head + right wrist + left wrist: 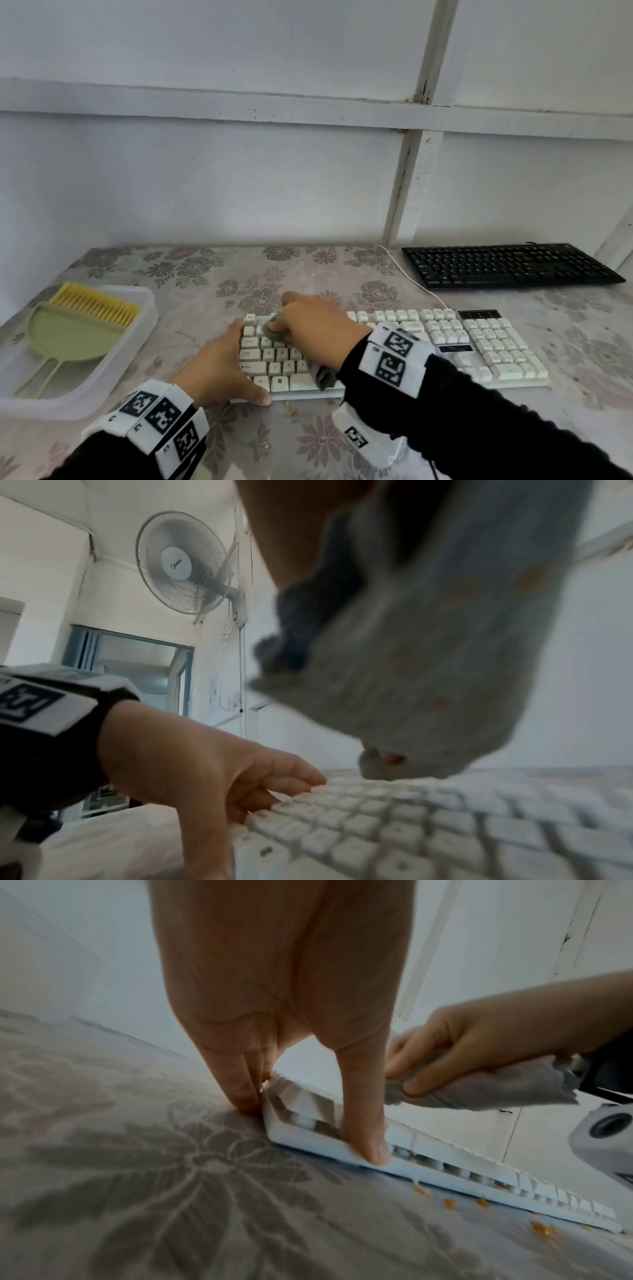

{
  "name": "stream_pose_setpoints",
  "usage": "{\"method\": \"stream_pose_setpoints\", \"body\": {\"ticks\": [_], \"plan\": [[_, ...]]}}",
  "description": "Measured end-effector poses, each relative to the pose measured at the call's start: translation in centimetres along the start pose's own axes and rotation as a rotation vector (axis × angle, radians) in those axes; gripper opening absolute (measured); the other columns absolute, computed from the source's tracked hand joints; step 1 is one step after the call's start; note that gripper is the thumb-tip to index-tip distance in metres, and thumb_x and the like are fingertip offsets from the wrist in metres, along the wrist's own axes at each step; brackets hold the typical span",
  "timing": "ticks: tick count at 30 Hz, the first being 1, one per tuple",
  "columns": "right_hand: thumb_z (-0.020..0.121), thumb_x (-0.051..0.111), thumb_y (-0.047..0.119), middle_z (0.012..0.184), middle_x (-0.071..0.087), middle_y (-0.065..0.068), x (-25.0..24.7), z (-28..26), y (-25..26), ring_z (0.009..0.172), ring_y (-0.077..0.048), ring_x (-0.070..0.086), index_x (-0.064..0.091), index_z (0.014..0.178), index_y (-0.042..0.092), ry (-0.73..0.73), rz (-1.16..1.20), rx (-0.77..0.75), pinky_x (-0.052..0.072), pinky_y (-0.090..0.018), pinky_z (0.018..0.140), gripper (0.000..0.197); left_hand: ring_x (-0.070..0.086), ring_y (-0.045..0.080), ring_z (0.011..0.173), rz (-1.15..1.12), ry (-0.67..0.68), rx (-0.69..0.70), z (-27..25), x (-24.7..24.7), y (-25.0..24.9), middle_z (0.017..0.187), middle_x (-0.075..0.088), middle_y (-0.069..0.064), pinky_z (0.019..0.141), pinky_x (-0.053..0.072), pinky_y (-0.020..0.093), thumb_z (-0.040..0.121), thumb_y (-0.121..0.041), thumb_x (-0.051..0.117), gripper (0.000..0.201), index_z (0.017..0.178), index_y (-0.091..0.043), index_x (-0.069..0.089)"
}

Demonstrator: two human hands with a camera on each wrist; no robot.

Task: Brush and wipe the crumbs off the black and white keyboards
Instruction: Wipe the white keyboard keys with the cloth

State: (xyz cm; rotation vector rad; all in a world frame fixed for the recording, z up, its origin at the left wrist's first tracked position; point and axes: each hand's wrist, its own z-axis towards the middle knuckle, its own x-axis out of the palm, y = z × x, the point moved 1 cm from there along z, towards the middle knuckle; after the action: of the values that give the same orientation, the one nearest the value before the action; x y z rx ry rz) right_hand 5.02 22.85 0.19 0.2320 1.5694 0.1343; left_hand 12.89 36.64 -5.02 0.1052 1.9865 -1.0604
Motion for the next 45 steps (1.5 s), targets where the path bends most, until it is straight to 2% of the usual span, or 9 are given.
{"method": "stream_pose_setpoints", "body": {"ticks": [4,7,11,16,23,28,36,40,45], "plan": [[0.094,0.046,0.007,0.112,0.045,-0.011,2.1,1.4,3.6,0.090,-0.032,0.051,0.064,0.115,0.004,0.083,-0.112,-0.047,0.038,-0.036,0.069,0.028,0.055,0.013,0.108,0.013,0.000,-0.013,0.1,0.0,0.1,0.118,0.058,-0.006,0.086,0.045,0.024,0.050,-0.029,0.090,0.120,0.143,-0.016,0.015],[0.096,0.044,0.008,0.124,0.044,-0.013,2.4,1.3,3.6,0.104,-0.038,0.051,0.060,0.122,0.005,0.096,-0.138,-0.009,0.039,-0.038,0.072,0.030,0.055,0.012,0.108,0.032,-0.012,-0.002,0.0,0.1,-0.1,0.118,0.058,-0.006,0.084,0.044,0.021,0.053,-0.028,0.089,0.119,0.143,-0.017,0.012],[0.097,0.044,0.015,0.102,0.037,-0.008,2.1,0.3,2.0,0.102,-0.036,0.051,0.065,0.111,0.005,0.074,-0.099,-0.015,0.039,-0.038,0.070,0.027,0.055,0.015,0.111,0.054,-0.013,-0.015,0.0,0.1,-0.2,0.122,0.057,-0.005,0.093,0.045,0.028,0.052,-0.029,0.088,0.119,0.144,-0.021,0.014],[0.095,0.045,0.012,0.094,0.031,-0.002,1.7,-1.4,0.3,0.095,-0.031,0.047,0.061,0.096,0.001,0.065,-0.069,0.028,0.034,-0.035,0.069,0.019,0.049,0.007,0.099,0.047,-0.019,0.009,-0.1,0.0,-0.3,0.107,0.050,-0.016,0.077,0.038,0.018,0.051,-0.032,0.088,0.116,0.142,-0.027,0.018],[0.091,0.047,0.004,0.090,0.030,-0.003,1.0,-3.0,-2.6,0.077,-0.021,0.038,0.064,0.097,0.003,0.054,-0.128,0.019,0.023,-0.022,0.051,0.019,0.048,0.010,0.107,0.044,-0.003,-0.022,0.0,0.0,0.0,0.119,0.050,-0.013,0.096,0.038,0.024,0.050,-0.035,0.090,0.122,0.145,-0.027,0.014],[0.094,0.049,0.015,0.092,0.034,0.001,0.6,-4.2,-5.5,0.078,-0.022,0.046,0.055,0.072,0.007,0.073,-0.117,0.144,0.024,-0.019,0.052,0.024,0.049,0.012,0.116,0.067,0.001,-0.040,0.1,0.1,0.1,0.133,0.049,-0.008,0.101,0.038,0.027,0.048,-0.039,0.089,0.126,0.146,-0.026,0.013],[0.095,0.051,0.017,0.091,0.034,0.001,0.5,-4.4,-5.1,0.078,-0.021,0.046,0.066,0.098,0.011,0.045,-0.086,0.108,0.035,-0.026,0.062,0.017,0.048,0.009,0.108,0.072,0.014,-0.039,0.2,0.1,0.2,0.131,0.048,-0.008,0.099,0.039,0.025,0.048,-0.040,0.089,0.126,0.146,-0.025,0.011],[0.096,0.046,0.013,0.092,0.032,0.004,1.0,-5.7,-6.1,0.081,-0.023,0.046,0.054,0.079,0.019,0.035,-0.109,0.182,0.033,-0.030,0.055,0.019,0.048,0.011,0.114,0.072,0.020,-0.038,0.3,0.1,0.3,0.134,0.046,-0.008,0.100,0.039,0.026,0.047,-0.040,0.089,0.128,0.147,-0.025,0.010],[0.097,0.047,0.020,0.093,0.034,0.004,0.6,-7.9,-9.5,0.086,-0.021,0.054,0.063,0.094,0.015,0.007,-0.171,0.218,0.032,-0.026,0.060,0.017,0.049,0.011,0.116,0.066,0.024,-0.036,0.4,0.1,0.5,0.133,0.048,-0.010,0.102,0.040,0.027,0.044,-0.043,0.089,0.129,0.147,-0.026,0.012]]}}
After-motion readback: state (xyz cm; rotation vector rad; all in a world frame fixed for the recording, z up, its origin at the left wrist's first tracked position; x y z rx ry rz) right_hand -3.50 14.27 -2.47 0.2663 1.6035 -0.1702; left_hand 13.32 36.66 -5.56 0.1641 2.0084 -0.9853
